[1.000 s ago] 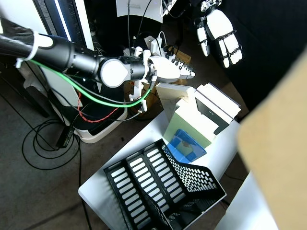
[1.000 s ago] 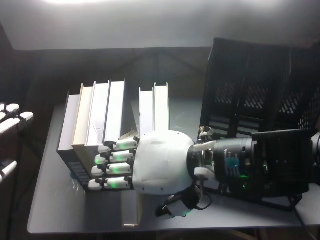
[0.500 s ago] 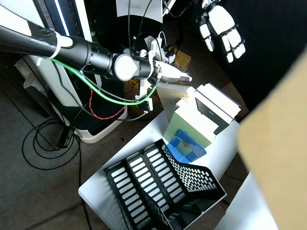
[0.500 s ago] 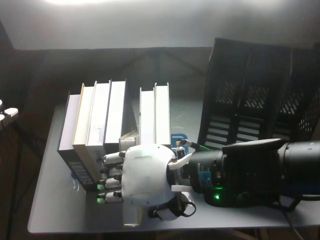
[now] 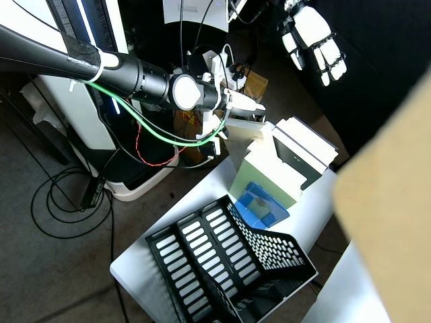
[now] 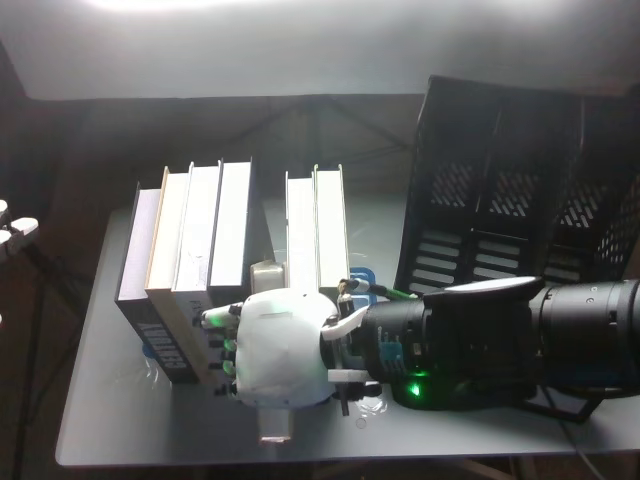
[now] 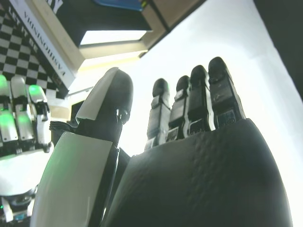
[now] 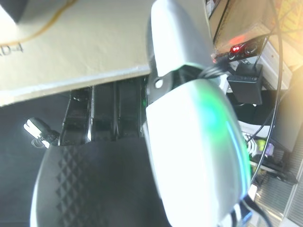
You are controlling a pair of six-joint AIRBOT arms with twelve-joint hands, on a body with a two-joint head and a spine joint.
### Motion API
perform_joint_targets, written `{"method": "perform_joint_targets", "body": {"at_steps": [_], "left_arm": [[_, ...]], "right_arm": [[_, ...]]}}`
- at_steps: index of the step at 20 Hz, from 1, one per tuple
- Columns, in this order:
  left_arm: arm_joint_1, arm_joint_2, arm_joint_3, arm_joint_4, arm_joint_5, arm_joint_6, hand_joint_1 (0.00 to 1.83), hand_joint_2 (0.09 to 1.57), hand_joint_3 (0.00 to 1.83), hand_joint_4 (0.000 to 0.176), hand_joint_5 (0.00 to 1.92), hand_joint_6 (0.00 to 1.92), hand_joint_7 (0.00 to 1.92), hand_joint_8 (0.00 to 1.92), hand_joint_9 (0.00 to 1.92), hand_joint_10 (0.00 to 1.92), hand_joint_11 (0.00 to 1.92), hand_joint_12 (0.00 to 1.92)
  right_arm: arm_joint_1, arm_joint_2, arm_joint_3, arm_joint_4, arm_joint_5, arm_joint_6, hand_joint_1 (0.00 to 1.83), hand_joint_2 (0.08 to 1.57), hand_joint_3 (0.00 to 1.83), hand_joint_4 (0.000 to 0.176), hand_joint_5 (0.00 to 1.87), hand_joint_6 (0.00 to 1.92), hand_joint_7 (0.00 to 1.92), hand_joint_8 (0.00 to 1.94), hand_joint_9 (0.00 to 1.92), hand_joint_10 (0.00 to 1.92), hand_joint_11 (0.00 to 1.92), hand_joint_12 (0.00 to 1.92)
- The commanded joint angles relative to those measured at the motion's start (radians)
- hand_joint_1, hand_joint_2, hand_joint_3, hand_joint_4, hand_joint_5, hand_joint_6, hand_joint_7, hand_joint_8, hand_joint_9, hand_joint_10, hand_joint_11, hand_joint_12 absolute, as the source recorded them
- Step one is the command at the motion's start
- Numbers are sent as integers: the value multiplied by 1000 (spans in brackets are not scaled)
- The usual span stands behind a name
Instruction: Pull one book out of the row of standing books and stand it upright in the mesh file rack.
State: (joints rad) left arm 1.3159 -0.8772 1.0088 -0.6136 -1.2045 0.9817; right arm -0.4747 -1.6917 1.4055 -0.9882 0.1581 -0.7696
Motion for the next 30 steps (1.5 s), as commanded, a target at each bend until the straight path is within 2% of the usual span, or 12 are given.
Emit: {"method": "perform_joint_targets", "body": {"at_steps": [1, 4, 8, 16, 17, 18, 19, 20, 21, 22, 26, 30], "left_arm": [[0, 0, 6, -8, -119, 0, 871, 1494, 0, 48, 150, 1, 0, 0, 0, 0, 0, 0], [0, -1, 6, -7, -123, 0, 850, 1499, 2, 50, 143, 0, 0, 0, 0, 0, 0, 0], [1, -4, 7, -6, -124, 0, 827, 1503, 3, 59, 120, 1, 0, 0, 0, 0, 0, 0], [1, -5, 7, -10, -129, 0, 813, 1485, 0, 55, 143, 6, 0, 0, 0, 0, 0, 0], [1, -5, 7, -11, -129, 0, 815, 1477, 0, 47, 157, 11, 0, 0, 0, 0, 0, 0], [1, -5, 7, -11, -129, 0, 741, 1496, 3, 61, 129, 9, 0, 0, 0, 0, 0, 0], [1, -5, 7, -11, -129, 0, 726, 1495, 3, 56, 138, 15, 0, 0, 0, 0, 0, 0], [1, -6, 7, -11, -129, 0, 724, 1494, 2, 56, 141, 16, 0, 0, 0, 0, 0, 0], [1, -7, 8, -11, -130, 0, 667, 1498, 4, 68, 124, 7, 0, 0, 0, 0, 0, 0], [2, -7, 8, -11, -131, 0, 631, 1500, 5, 68, 118, 3, 0, 0, 0, 0, 0, 0], [7, -11, 8, -14, -139, 0, 587, 1506, 5, 84, 94, 1, 0, 0, 0, 0, 0, 0], [14, -12, 5, -21, -150, 0, 631, 1499, 0, 66, 122, 7, 0, 0, 0, 0, 0, 0]], "right_arm": [[8, -3, 5, 7, 35, -8, 1383, 1005, 0, 0, 778, 15, 681, 11, 671, 43, 0, 1121], [8, -14, 16, 9, 30, -8, 1313, 1076, 14, 0, 569, 0, 444, 2, 435, 0, 0, 654], [7, -21, 25, 20, 24, -8, 1261, 939, 0, 0, 469, 0, 342, 0, 348, 0, 0, 575], [-9, -37, 31, 35, 20, 0, 1247, 1000, 0, 0, 866, 53, 874, 43, 916, 120, 209, 1251], [-10, -40, 34, 35, 20, 0, 1340, 1080, 0, 0, 958, 33, 1029, 690, 1050, 142, 323, 1264], [-12, -46, 40, 35, 16, 0, 1386, 1035, 0, 0, 1080, 484, 1203, 579, 1124, 755, 547, 1350], [-13, -54, 52, 35, 14, 0, 1234, 1022, 0, 0, 1176, 608, 1127, 1436, 1091, 1671, 955, 1807], [-13, -62, 64, 29, 6, 0, 1208, 1006, 0, 0, 1234, 576, 1181, 1811, 1197, 1871, 1208, 1898], [-13, -68, 72, 25, 3, 0, 1210, 996, 0, 0, 1269, 579, 1333, 1915, 1355, 1911, 1400, 1916], [-13, -72, 80, 5, -4, 0, 1291, 1011, 0, 0, 1343, 1135, 1390, 1936, 1403, 1919, 1462, 1920], [-13, -72, 73, -67, -15, 1, 1222, 991, 0, 0, 1303, 477, 1199, 1737, 1110, 1816, 1141, 1921], [9, -61, 32, -221, -24, 92, 1191, 1060, 10, 0, 1084, 869, 1089, 1940, 1117, 1921, 1089, 1921]]}}
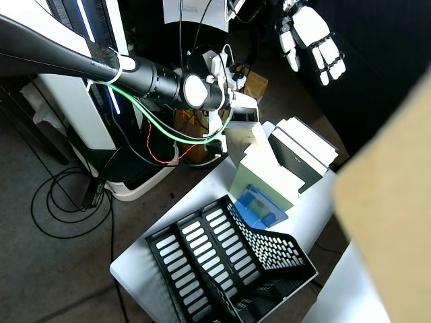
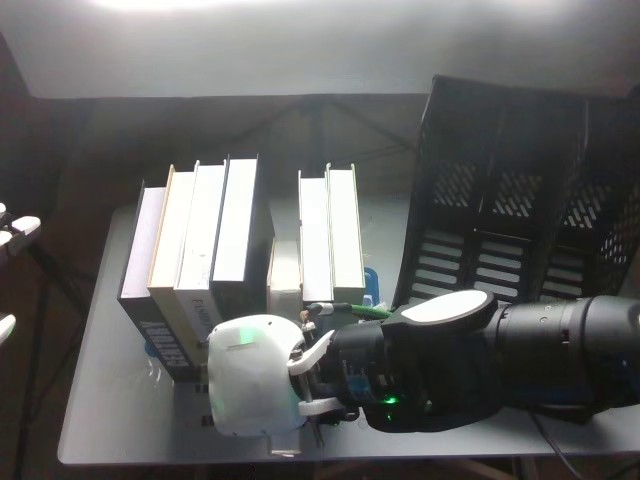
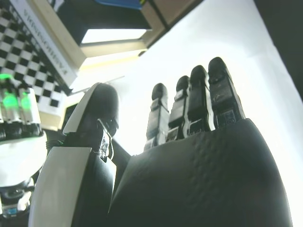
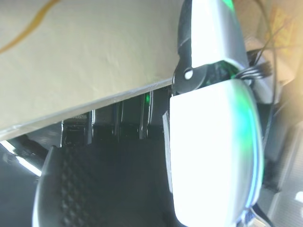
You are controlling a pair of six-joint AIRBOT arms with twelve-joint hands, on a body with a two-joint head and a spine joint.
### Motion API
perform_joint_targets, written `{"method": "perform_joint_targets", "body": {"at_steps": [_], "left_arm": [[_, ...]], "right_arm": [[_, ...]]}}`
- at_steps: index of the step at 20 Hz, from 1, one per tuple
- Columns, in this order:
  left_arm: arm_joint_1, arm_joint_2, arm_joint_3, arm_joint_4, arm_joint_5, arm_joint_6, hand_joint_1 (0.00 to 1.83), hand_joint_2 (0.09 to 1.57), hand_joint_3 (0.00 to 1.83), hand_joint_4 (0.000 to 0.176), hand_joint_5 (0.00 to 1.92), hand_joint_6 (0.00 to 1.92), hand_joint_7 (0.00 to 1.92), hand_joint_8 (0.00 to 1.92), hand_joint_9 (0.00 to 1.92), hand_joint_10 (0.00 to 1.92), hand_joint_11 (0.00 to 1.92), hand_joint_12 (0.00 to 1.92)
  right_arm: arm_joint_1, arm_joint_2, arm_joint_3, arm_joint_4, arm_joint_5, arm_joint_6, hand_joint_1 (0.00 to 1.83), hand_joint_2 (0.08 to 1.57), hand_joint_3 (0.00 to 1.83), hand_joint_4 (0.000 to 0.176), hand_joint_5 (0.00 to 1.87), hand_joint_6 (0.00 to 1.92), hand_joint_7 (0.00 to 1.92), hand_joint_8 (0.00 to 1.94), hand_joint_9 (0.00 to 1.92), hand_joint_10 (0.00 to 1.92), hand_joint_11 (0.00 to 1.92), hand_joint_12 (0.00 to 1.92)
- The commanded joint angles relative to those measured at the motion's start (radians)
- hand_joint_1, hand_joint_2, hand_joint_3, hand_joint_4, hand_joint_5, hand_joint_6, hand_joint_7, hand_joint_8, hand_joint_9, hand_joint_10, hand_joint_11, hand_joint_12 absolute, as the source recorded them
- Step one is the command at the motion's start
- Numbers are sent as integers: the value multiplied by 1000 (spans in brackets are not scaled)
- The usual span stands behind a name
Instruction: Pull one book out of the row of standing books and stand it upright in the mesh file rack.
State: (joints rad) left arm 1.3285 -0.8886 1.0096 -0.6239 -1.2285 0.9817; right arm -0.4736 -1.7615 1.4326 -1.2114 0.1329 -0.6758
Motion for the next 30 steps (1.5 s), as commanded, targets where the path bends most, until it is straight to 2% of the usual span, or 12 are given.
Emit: {"method": "perform_joint_targets", "body": {"at_steps": [1, 3, 5, 6, 8, 9, 11, 13, 16, 21, 27, 30], "left_arm": [[1, -1, 4, -10, -126, 0, 590, 1509, 5, 63, 107, 4, 0, 0, 0, 0, 0, 0], [1, -1, 2, -12, -128, 0, 575, 1515, 7, 63, 109, 5, 0, 0, 0, 0, 0, 0], [1, -1, 0, -15, -132, 0, 554, 1513, 4, 69, 114, 5, 0, 0, 0, 0, 0, 0], [1, 0, -2, -17, -135, 0, 552, 1513, 3, 69, 109, 3, 0, 0, 0, 0, 0, 0], [1, 2, -4, -19, -140, 0, 552, 1511, 1, 68, 108, 2, 0, 0, 0, 0, 0, 0], [1, 3, -6, -20, -144, 0, 572, 1514, 1, 65, 110, 2, 0, 0, 0, 0, 0, 0], [1, 4, -7, -22, -150, 0, 623, 1500, 0, 68, 116, 3, 0, 0, 0, 0, 0, 0], [1, 4, -8, -23, -153, -1, 588, 1506, 0, 65, 104, 4, 0, 0, 0, 0, 0, 0], [1, 4, -6, -19, -156, -6, 531, 1524, 2, 61, 84, 7, 0, 0, 0, 0, 0, 0], [1, 2, -3, -18, -161, -15, 558, 1505, 0, 52, 95, 7, 0, 0, 0, 0, 0, 0], [-12, -2, 16, 4, -159, -36, 635, 1473, 0, 46, 122, 9, 0, 0, 0, 0, 0, 0], [-17, -2, 19, 9, -157, -38, 717, 1428, 0, 44, 157, 20, 0, 0, 0, 0, 0, 0]], "right_arm": [[14, 14, -12, 1, 0, -2, 1167, 1100, 34, 0, 983, 1045, 1105, 1941, 1137, 1921, 1061, 1921], [30, 45, -52, -4, 6, -2, 1188, 1061, 38, 0, 1051, 946, 1224, 1941, 1324, 1921, 1266, 1921], [42, 82, -95, -4, 26, 2, 1181, 809, 578, 0, 1037, 1075, 1311, 1941, 1352, 1921, 1250, 1921], [45, 100, -113, -4, 42, 13, 1353, 902, 342, 0, 1075, 1442, 1265, 1941, 1243, 1921, 1120, 1921], [50, 130, -146, -9, 72, 33, 1196, 941, 265, 0, 1069, 946, 1148, 1766, 1116, 1808, 1013, 1913], [55, 149, -166, -11, 92, 39, 1174, 843, 554, 0, 1001, 1132, 1195, 1834, 1203, 1898, 1149, 1919], [65, 180, -199, -11, 126, 50, 1241, 1003, 241, 0, 1087, 685, 926, 1504, 970, 1755, 900, 1921], [80, 210, -234, -49, 165, 85, 1256, 1112, 41, 0, 1038, 655, 922, 1402, 1031, 1561, 968, 1789], [113, 263, -283, -99, 216, 139, 1178, 1081, 0, 0, 1075, 854, 926, 1818, 971, 1879, 1120, 1915], [172, 329, -318, -261, 300, 340, 1255, 1144, 0, 0, 1027, 656, 882, 1451, 917, 1526, 870, 1732], [289, 387, -307, -463, 379, 616, 1230, 1122, 0, 0, 913, 1021, 1030, 1052, 793, 1133, 515, 1598], [348, 424, -303, -484, 417, 679, 1186, 1195, 13, 0, 820, 1143, 822, 1400, 682, 1516, 542, 1807]]}}
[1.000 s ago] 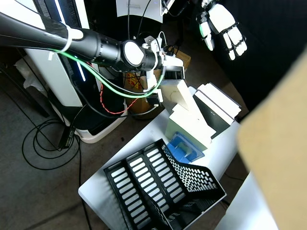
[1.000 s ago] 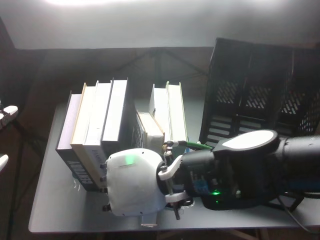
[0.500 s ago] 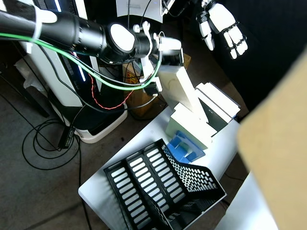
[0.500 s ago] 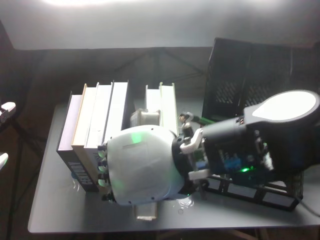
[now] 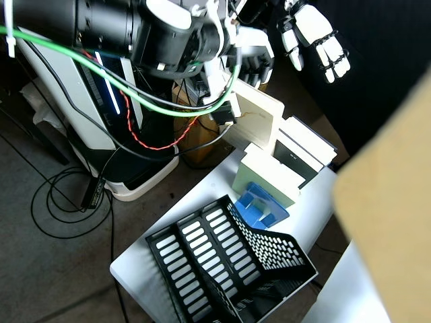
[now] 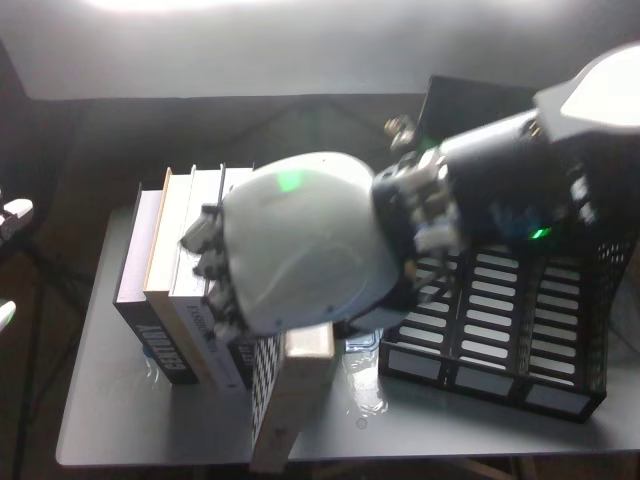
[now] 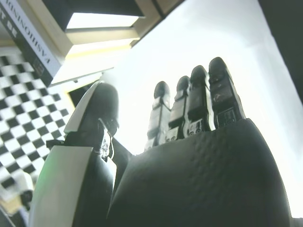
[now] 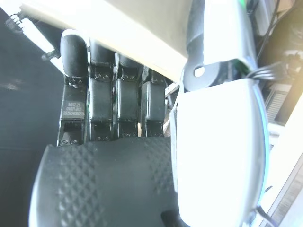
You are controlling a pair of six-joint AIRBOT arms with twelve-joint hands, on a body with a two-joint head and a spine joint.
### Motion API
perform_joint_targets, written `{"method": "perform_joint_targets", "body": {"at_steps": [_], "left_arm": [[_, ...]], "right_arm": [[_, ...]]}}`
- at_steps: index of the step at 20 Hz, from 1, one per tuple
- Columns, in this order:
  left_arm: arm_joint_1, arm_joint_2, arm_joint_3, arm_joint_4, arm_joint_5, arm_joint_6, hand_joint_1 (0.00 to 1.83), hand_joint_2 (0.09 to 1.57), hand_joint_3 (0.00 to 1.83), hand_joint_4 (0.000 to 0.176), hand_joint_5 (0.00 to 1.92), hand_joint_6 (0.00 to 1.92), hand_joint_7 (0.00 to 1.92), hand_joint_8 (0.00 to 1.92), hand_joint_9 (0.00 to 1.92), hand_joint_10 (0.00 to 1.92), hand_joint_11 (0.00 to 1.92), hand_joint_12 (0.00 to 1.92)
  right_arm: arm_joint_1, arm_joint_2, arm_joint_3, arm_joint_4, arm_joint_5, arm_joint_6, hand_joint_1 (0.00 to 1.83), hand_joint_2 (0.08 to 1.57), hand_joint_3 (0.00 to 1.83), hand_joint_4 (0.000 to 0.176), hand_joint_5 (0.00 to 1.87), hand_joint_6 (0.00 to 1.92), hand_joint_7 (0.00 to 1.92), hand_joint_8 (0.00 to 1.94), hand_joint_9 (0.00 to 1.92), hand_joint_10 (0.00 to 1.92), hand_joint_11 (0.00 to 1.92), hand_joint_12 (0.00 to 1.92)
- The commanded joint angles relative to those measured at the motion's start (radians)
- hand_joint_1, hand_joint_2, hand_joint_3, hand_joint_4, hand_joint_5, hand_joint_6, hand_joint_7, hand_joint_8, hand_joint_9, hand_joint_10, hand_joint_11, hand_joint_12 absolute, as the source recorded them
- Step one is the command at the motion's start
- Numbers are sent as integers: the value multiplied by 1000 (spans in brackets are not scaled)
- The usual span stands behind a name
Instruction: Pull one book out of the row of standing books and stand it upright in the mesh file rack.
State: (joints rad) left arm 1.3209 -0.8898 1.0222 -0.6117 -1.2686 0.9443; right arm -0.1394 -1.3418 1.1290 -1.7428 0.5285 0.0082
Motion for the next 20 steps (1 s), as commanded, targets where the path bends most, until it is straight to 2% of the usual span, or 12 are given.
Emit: {"method": "perform_joint_targets", "body": {"at_steps": [1, 2, 3, 4, 7, 10, 13, 16, 17, 18, 19, 20], "left_arm": [[-13, -2, 7, -1, -117, 0, 730, 1381, 0, 42, 199, 21, 34, 3, 0, 0, 0, 0], [-20, -3, 10, 3, -116, -1, 733, 1371, 0, 40, 220, 26, 53, 8, 0, 0, 0, 0], [-27, -5, 13, 8, -113, -2, 698, 1383, 0, 44, 210, 18, 49, 5, 0, 0, 0, 0], [-33, -6, 16, 14, -110, -2, 672, 1398, 2, 49, 192, 8, 26, 1, 0, 0, 0, 0], [-49, -11, 25, 28, -99, -2, 632, 1426, 10, 47, 144, 0, 0, 0, 0, 0, 0, 0], [-62, -20, 34, 35, -91, -5, 597, 1444, 13, 65, 139, 0, 0, 0, 0, 0, 0, 0], [-81, -28, 45, 51, -72, -5, 600, 1451, 2, 44, 130, 2, 0, 0, 0, 0, 0, 0], [-94, -34, 51, 59, -65, -5, 618, 1450, 1, 69, 109, 0, 0, 0, 0, 0, 0, 0], [-94, -35, 53, 59, -63, -5, 628, 1449, 0, 68, 113, 3, 0, 0, 0, 0, 0, 0], [-95, -38, 55, 63, -61, -5, 654, 1444, 0, 59, 119, 4, 0, 0, 0, 0, 0, 0], [-98, -38, 56, 65, -60, -5, 659, 1443, 0, 60, 119, 4, 0, 0, 0, 0, 0, 0], [-99, -39, 57, 66, -60, -5, 602, 1458, 4, 81, 83, 1, 0, 0, 0, 0, 0, 0]], "right_arm": [[34, 19, -1, 36, 28, 15, 1160, 1242, 11, 0, 788, 1234, 694, 1540, 631, 1574, 545, 1866], [60, 37, -3, 7, 37, 53, 1220, 1203, 0, 0, 943, 923, 725, 1586, 738, 1741, 722, 1910], [76, 52, -3, -7, 42, 77, 1293, 1275, 14, 0, 714, 1253, 606, 1643, 620, 1751, 626, 1919], [88, 65, -3, -12, 43, 92, 1305, 1301, 13, 0, 652, 1344, 568, 1674, 582, 1773, 597, 1921], [124, 103, 6, -24, 43, 134, 1308, 1309, 11, 0, 636, 1368, 558, 1683, 572, 1780, 591, 1921], [155, 131, 14, -28, 44, 171, 1308, 1310, 9, 0, 635, 1369, 558, 1684, 572, 1781, 591, 1921], [187, 164, 13, -41, 45, 194, 1308, 1311, 7, 0, 634, 1370, 557, 1684, 571, 1782, 592, 1921], [238, 203, 15, -97, 41, 272, 1307, 1312, 6, 0, 634, 1370, 557, 1685, 571, 1782, 592, 1921], [245, 209, 20, -106, 41, 288, 1243, 1240, 0, 0, 866, 1039, 753, 1576, 791, 1851, 793, 1921], [246, 218, 22, -106, 39, 299, 1236, 1253, 0, 0, 942, 928, 815, 1523, 852, 1855, 846, 1921], [251, 227, 22, -103, 37, 306, 1237, 1204, 0, 0, 1028, 774, 759, 1547, 669, 1845, 631, 1921], [259, 238, 22, -107, 30, 313, 1300, 1237, 3, 0, 822, 1231, 709, 1409, 650, 1707, 457, 1921]]}}
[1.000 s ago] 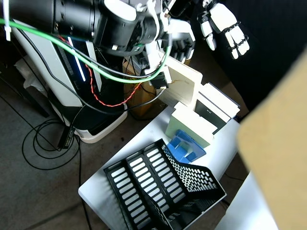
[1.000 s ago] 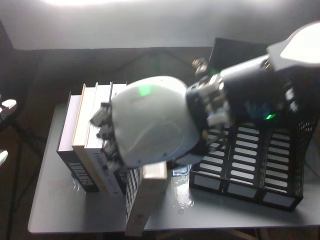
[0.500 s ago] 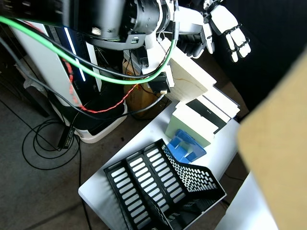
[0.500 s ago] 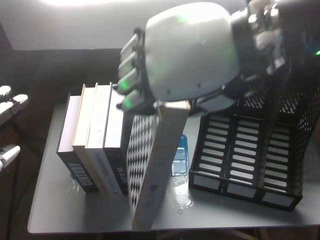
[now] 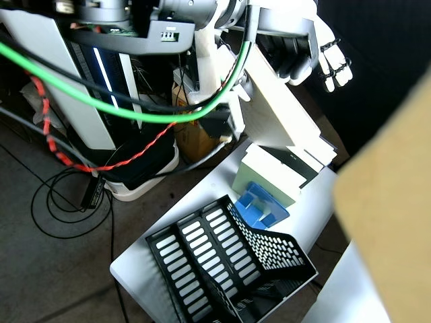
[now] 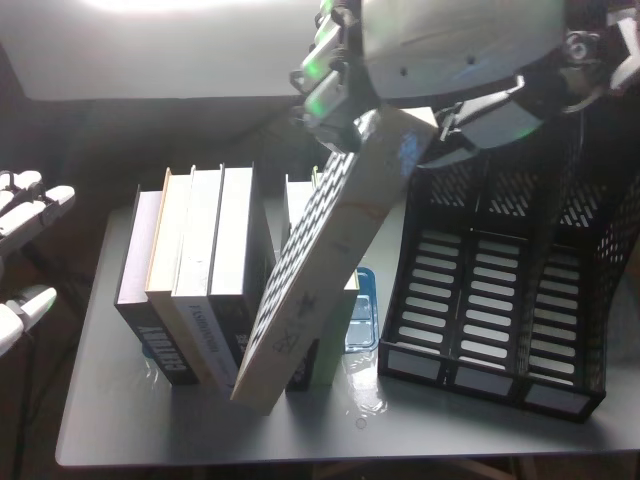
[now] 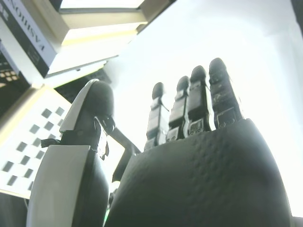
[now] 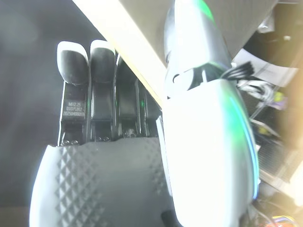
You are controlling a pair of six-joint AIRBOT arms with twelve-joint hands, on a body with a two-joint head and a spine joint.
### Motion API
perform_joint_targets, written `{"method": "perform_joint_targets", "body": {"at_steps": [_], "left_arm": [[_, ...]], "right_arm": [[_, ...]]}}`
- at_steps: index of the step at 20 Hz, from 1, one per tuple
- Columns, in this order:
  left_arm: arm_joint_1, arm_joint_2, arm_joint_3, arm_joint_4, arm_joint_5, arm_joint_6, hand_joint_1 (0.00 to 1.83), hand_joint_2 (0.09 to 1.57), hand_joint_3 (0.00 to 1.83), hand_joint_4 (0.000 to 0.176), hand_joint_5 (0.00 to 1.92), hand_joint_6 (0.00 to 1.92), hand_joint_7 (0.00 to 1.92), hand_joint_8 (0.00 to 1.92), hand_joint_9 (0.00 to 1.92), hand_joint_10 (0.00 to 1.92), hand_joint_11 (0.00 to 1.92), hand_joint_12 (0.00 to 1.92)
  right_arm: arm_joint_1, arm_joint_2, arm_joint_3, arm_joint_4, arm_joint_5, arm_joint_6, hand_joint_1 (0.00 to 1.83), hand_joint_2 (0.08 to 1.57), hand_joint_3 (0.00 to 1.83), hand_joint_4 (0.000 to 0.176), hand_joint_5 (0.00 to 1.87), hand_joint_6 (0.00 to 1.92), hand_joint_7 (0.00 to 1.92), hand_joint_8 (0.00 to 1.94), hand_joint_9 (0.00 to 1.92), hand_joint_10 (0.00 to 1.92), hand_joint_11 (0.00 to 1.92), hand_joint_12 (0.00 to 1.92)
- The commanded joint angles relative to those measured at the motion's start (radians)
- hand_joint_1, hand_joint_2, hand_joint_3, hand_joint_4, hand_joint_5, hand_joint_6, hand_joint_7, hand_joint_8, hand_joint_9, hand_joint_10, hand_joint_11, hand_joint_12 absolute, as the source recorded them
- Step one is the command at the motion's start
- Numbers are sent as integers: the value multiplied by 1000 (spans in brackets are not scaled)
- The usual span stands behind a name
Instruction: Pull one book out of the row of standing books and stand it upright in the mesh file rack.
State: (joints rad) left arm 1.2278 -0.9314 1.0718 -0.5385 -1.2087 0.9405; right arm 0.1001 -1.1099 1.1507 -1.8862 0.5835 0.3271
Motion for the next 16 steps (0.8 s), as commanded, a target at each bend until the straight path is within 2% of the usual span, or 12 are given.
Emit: {"method": "perform_joint_targets", "body": {"at_steps": [1, 2, 3, 4, 5, 6, 7, 8, 11, 13, 15, 16], "left_arm": [[-6, 2, 8, -7, -119, -1, 600, 1458, 3, 74, 88, 4, 0, 0, 0, 0, 0, 0], [-6, 2, 8, -6, -117, -1, 600, 1458, 3, 74, 88, 4, 0, 0, 0, 0, 0, 0], [-8, 1, 9, -5, -116, -1, 621, 1455, 1, 69, 90, 4, 0, 0, 0, 0, 0, 0], [-12, 1, 9, -2, -113, -1, 593, 1456, 2, 80, 80, 2, 0, 0, 0, 0, 0, 0], [-22, 1, 9, 5, -105, -1, 570, 1462, 4, 84, 79, 1, 0, 0, 0, 0, 0, 0], [-25, 1, 9, 7, -102, -1, 556, 1471, 6, 85, 74, 1, 0, 0, 0, 0, 0, 0], [-25, -1, 10, 7, -99, -1, 567, 1470, 3, 82, 79, 3, 0, 0, 0, 0, 0, 0], [-25, -3, 12, 8, -97, -1, 570, 1470, 3, 90, 76, 2, 0, 0, 0, 0, 0, 0], [-27, -4, 12, 11, -91, -1, 594, 1464, 0, 79, 83, 8, 0, 0, 0, 0, 0, 0], [-27, -4, 12, 11, -86, -2, 603, 1460, 0, 77, 90, 10, 0, 0, 0, 0, 0, 0], [-27, -4, 12, 9, -83, -3, 591, 1462, 0, 76, 85, 6, 0, 0, 0, 0, 0, 0], [-27, -5, 11, 6, -83, -3, 590, 1461, 0, 70, 100, 11, 0, 0, 0, 0, 0, 0]], "right_arm": [[20, 15, 1, 33, -37, -5, 1324, 1240, 5, 0, 796, 1170, 716, 1450, 642, 1714, 507, 1921], [20, 20, 1, 25, -43, 1, 1324, 1240, 5, 0, 796, 1170, 716, 1450, 642, 1714, 507, 1921], [20, 27, 2, 8, -52, 16, 1201, 1235, 3, 0, 825, 1305, 713, 1376, 583, 1479, 484, 1921], [20, 39, 0, -8, -65, 33, 1291, 1282, 23, 0, 619, 1306, 677, 1562, 612, 1766, 620, 1921], [26, 66, -17, -20, -88, 41, 972, 1407, 47, 0, 455, 1708, 401, 1523, 407, 1743, 485, 1921], [40, 90, -25, -24, -102, 42, 1095, 1319, 7, 0, 632, 1443, 612, 1612, 470, 1777, 534, 1921], [53, 106, -27, -34, -113, 51, 1203, 1193, 0, 0, 954, 1018, 841, 1297, 668, 1610, 662, 1921], [56, 120, -28, -55, -126, 71, 1309, 1253, 0, 0, 732, 1139, 742, 1464, 627, 1772, 908, 1921], [56, 151, -28, -152, -152, 161, 1230, 1242, 6, 0, 822, 1123, 699, 1620, 529, 1890, 548, 1921], [44, 159, -23, -232, -169, 224, 1204, 1234, 5, 0, 883, 1213, 643, 1513, 367, 1815, 410, 1921], [18, 149, -11, -304, -184, 275, 1194, 1244, 12, 0, 870, 1135, 626, 1656, 402, 1900, 443, 1921], [-7, 123, 11, -355, -193, 315, 1204, 1246, 11, 0, 795, 1103, 715, 1686, 737, 1917, 743, 1921]]}}
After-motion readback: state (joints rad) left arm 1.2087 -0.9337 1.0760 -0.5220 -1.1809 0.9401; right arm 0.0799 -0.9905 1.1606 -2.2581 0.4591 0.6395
